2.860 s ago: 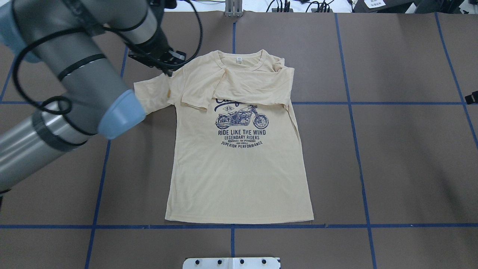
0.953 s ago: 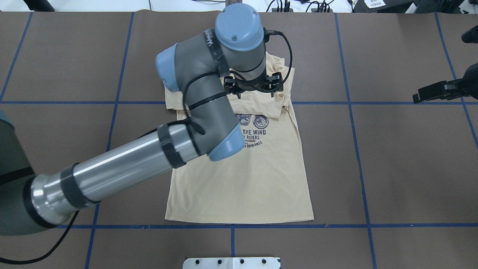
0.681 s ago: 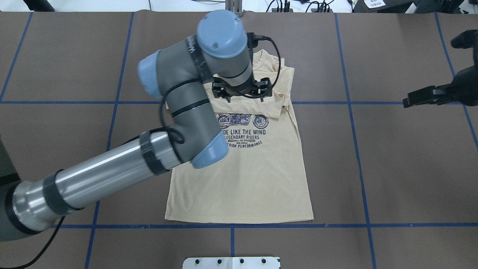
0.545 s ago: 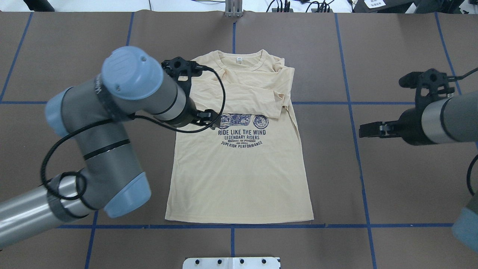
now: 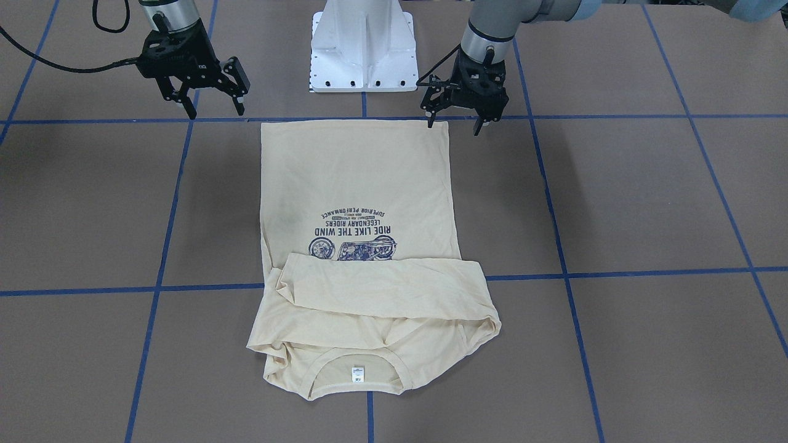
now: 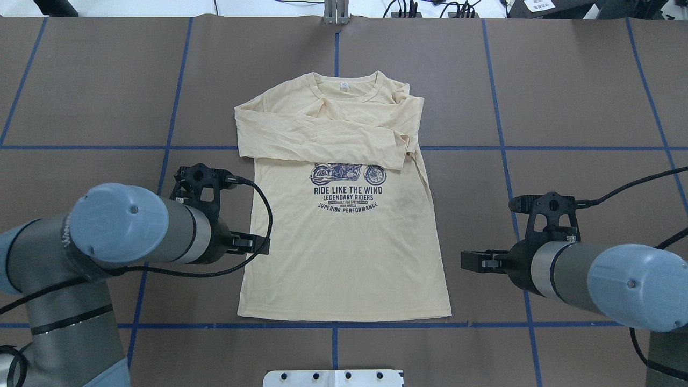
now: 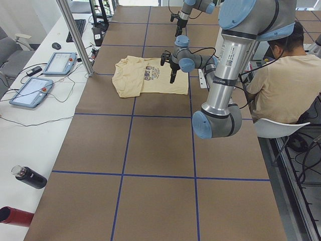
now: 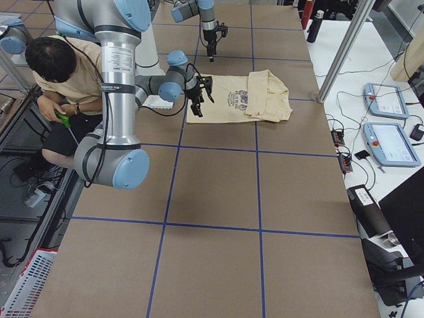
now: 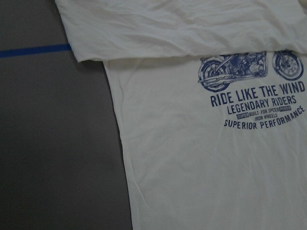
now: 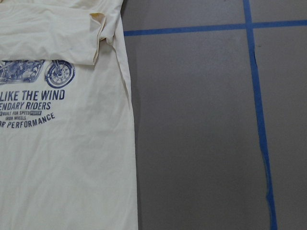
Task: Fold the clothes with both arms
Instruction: 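Release the sleeve with the left gripper while both grippers move to the hem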
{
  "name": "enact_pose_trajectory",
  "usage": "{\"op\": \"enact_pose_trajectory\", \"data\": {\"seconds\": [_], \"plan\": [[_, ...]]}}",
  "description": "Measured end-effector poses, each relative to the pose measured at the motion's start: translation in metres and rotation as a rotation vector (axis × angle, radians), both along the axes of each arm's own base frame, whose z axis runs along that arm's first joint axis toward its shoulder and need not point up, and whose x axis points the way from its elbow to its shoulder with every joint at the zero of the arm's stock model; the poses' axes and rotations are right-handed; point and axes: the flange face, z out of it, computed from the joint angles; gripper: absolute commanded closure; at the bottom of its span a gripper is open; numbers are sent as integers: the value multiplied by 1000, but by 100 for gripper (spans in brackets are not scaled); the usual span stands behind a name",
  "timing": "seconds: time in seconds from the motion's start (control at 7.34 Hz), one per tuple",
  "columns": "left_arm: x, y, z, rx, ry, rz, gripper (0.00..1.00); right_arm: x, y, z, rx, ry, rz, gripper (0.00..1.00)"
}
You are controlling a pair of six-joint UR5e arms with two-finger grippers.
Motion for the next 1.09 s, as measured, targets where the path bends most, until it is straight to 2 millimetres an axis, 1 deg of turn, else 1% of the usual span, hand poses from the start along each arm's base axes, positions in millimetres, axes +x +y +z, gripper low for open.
{"op": "enact_pose_trajectory", "data": {"seconds": [0.14, 0.27, 0.41, 0.68, 0.82, 1.09], "plan": [[13, 21, 11, -38, -14, -7, 14, -7, 8, 0, 2, 1, 1, 0], [24, 38, 21, -75, -25, -8, 21, -10, 12, -1, 5, -1, 2, 0], [36, 49, 31, -104, -30, -9, 25, -11, 14, -2, 7, -3, 2, 0], [56, 54, 49, -123, -23, -8, 30, -12, 14, -3, 10, -4, 5, 0], [61, 55, 54, -124, -24, -6, 38, -13, 14, -3, 11, -5, 5, 0], [65, 57, 58, -126, -25, -1, 45, -13, 14, -3, 12, -5, 5, 0]]}}
